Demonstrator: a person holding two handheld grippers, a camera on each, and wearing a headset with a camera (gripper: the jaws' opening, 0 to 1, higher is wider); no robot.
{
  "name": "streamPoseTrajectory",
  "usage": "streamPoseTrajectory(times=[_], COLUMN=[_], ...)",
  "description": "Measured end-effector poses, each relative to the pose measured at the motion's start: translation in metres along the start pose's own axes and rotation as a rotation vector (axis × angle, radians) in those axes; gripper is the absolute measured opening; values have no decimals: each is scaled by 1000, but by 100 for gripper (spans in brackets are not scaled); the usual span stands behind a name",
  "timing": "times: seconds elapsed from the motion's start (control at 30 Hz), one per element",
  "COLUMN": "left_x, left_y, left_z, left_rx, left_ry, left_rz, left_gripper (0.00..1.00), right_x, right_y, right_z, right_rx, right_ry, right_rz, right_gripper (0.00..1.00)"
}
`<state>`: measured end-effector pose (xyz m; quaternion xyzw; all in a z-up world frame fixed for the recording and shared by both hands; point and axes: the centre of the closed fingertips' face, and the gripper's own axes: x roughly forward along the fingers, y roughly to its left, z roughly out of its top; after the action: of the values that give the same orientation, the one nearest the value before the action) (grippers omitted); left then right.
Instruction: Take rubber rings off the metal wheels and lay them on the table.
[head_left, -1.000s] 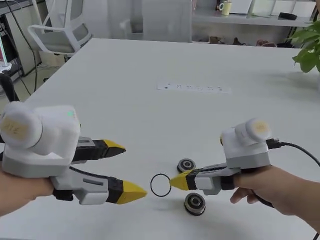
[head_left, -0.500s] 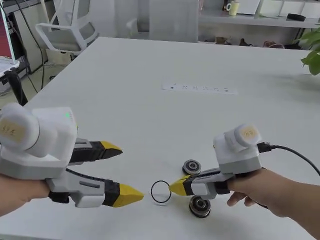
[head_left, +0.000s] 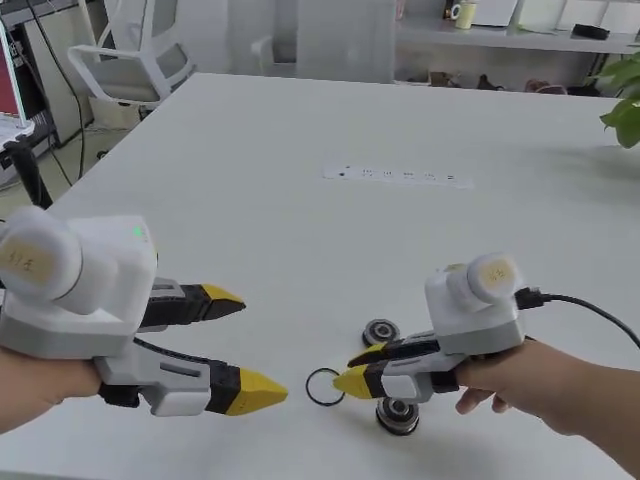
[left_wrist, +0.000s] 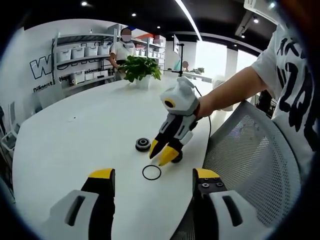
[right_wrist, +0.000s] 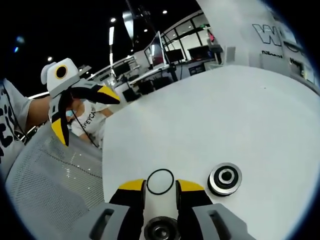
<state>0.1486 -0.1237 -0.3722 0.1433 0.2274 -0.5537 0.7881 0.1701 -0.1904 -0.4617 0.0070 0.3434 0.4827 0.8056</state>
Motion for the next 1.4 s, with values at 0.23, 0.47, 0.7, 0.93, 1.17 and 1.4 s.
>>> streamPoseTrajectory(times=[0.23, 0.47, 0.7, 0.93, 1.17, 1.4], left_x=[11, 23, 35, 48, 62, 76], left_y=[-5, -8, -12, -18, -23, -29], left_z=[-2, -1, 8, 18, 26, 28], left_rx=[-7, -1, 6, 31, 26, 42], left_ry=[14, 29, 24, 25, 17, 17], left_rz=[-26, -50, -73, -98, -119, -143], left_gripper=[60, 59, 59, 58, 56, 53], right_x=[-15, -32, -50, -67, -80, -84], right_y=[2, 4, 3, -1, -7, -9], right_z=[2, 6, 9, 5, -6, -19], right_rx=[-1, -3, -1, -8, -17, -20], right_ry=[-35, -77, -114, -133, -134, -124], right_rz=[-6, -13, -25, -50, -75, -86], right_gripper=[25, 25, 26, 27, 28, 28])
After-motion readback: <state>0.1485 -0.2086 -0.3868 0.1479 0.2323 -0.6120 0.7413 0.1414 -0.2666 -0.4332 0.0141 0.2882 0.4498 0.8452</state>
